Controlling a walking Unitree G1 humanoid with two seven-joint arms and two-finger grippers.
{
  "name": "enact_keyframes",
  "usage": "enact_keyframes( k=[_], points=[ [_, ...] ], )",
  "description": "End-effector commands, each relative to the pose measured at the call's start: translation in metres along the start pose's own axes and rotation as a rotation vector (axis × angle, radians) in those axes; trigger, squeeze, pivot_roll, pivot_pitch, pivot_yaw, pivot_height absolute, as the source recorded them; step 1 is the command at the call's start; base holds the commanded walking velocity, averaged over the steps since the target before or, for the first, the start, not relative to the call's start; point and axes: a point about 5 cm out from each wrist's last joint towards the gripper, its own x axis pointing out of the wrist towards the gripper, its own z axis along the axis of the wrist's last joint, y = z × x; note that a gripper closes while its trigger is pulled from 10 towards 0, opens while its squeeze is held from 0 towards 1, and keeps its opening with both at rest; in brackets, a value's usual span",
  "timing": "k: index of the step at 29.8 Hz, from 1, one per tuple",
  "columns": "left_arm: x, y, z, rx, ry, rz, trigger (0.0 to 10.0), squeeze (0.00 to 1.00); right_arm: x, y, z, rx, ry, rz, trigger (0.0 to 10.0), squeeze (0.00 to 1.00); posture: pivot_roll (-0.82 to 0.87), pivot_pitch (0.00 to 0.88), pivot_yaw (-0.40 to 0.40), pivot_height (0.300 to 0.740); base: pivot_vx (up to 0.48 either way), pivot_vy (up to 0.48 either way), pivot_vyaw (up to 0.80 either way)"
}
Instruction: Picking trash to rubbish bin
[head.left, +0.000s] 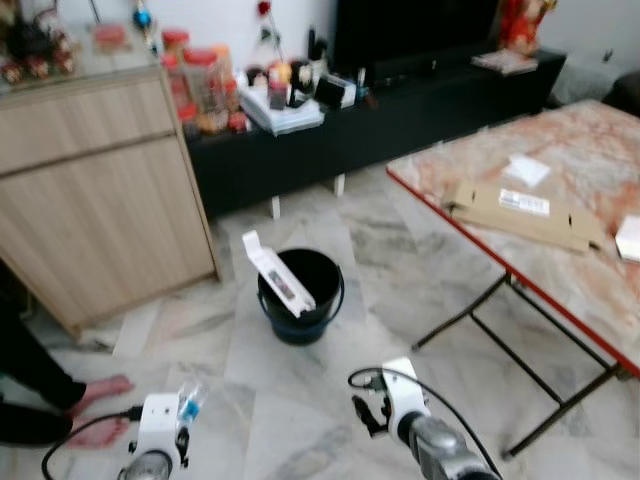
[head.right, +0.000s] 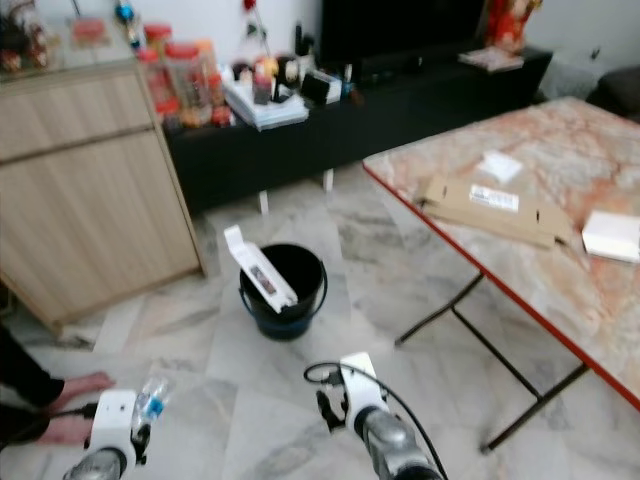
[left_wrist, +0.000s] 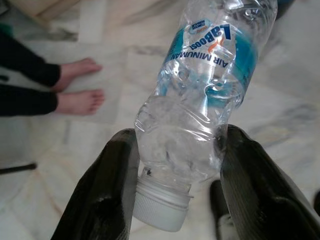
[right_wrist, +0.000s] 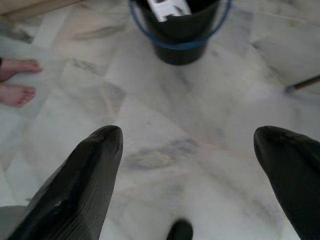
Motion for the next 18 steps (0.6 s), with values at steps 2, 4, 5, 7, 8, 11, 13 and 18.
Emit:
enact_keyframes(
  k=[2,4,5,7,8,11,13,18],
  points=[
    [0.0004,-0.0029,0.0018,-0.004,-0.008,-0.007,10.0,0.00,0.0003,-0.0011,0.0021,0.008,-0.005,-0.002,10.0,0.00,-0.02,0.027,-0.017,0.740,0.317,0.000,0.00],
    [0.0004,-0.0029,0.0019,-0.004,-0.008,-0.007,10.0,0.00,0.0003,-0.0011,0.0022,0.007,-0.004,-0.003,10.0,0.00,-0.02,0.026,-0.019,0.740,0.319,0.000,0.00],
    [0.0004,-0.0028,0.0019,-0.004,-0.008,-0.007,10.0,0.00,0.0004,-0.0011,0.0023,0.006,-0.004,-0.003,10.0,0.00,-0.02,0.026,-0.019,0.740,0.319,0.000,0.00],
    [0.0004,-0.0027,0.0019,-0.005,-0.007,-0.006,10.0,0.00,0.0004,-0.0012,0.0025,0.005,-0.004,-0.004,10.0,0.00,-0.02,0.027,-0.019,0.740,0.319,0.000,0.00],
    [0.0004,-0.0026,0.0018,-0.006,-0.007,-0.006,10.0,0.00,0.0004,-0.0015,0.0025,0.005,-0.004,-0.006,10.0,0.00,-0.02,0.027,-0.019,0.740,0.322,0.000,0.00],
    [0.0004,-0.0028,0.0019,-0.006,-0.008,-0.006,10.0,0.00,0.0003,-0.0021,0.0026,0.002,-0.004,-0.008,10.0,0.00,-0.02,0.025,-0.019,0.740,0.321,0.000,0.00],
    [0.0005,-0.0030,0.0022,-0.006,-0.009,-0.005,10.0,0.00,0.0001,-0.0027,0.0026,0.002,-0.004,-0.009,10.0,0.00,-0.02,0.025,-0.019,0.740,0.322,0.000,0.00],
    [0.0005,-0.0025,0.0023,-0.005,-0.009,-0.005,10.0,0.00,0.0005,-0.0018,0.0039,-0.006,-0.008,-0.002,10.0,0.00,-0.02,0.022,-0.018,0.740,0.318,0.000,0.00]
  ],
)
